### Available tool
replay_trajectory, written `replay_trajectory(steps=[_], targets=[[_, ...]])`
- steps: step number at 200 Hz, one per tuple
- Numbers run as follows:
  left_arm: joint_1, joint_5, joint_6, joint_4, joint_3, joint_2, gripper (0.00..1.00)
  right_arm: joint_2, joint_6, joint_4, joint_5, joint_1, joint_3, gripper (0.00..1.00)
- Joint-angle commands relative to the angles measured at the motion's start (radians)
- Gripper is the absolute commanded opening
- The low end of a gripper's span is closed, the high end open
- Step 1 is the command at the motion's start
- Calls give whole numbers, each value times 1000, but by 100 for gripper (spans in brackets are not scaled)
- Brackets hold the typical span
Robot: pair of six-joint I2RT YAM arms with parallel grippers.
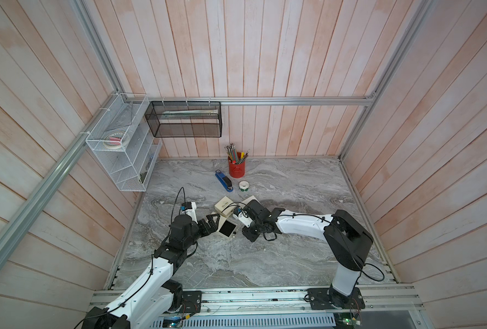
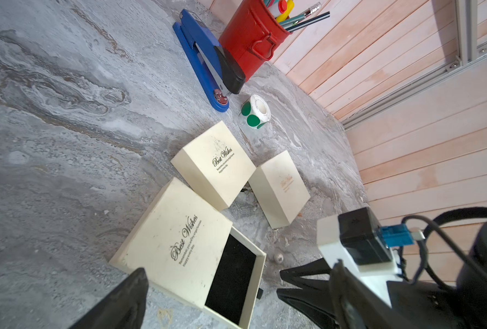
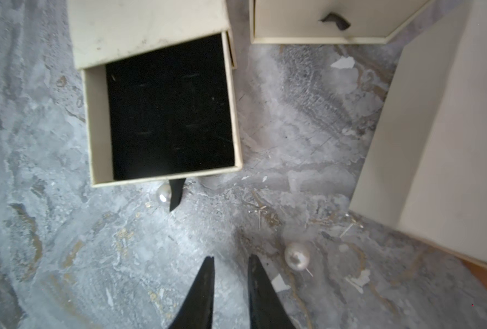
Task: Place the earrings into the drawer-style jewelry box
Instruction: Pick up the earring from the center of the board.
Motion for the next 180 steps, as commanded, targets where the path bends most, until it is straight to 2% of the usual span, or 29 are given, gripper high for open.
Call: replay_trajectory(steps=[1, 17, 46, 111, 140, 180], targets=[[4, 4, 23, -27, -9, 9, 100, 19, 36, -43, 82, -12, 59, 23], [-26, -10, 45, -62, 18, 38, 100, 6, 86, -47, 75, -44, 58, 22], [-165, -119, 34, -63, 28, 43, 100, -15, 122, -67, 18, -81, 61, 24], [-282, -181, -45, 46, -15, 78, 100, 52, 69, -128, -53, -110, 119, 26], [-293, -196, -47, 40, -17, 80, 100, 92, 81, -162, -73, -111, 163, 29], [-293, -210, -31, 23, -7, 73, 100, 136, 175, -218, -16, -100, 211, 33]])
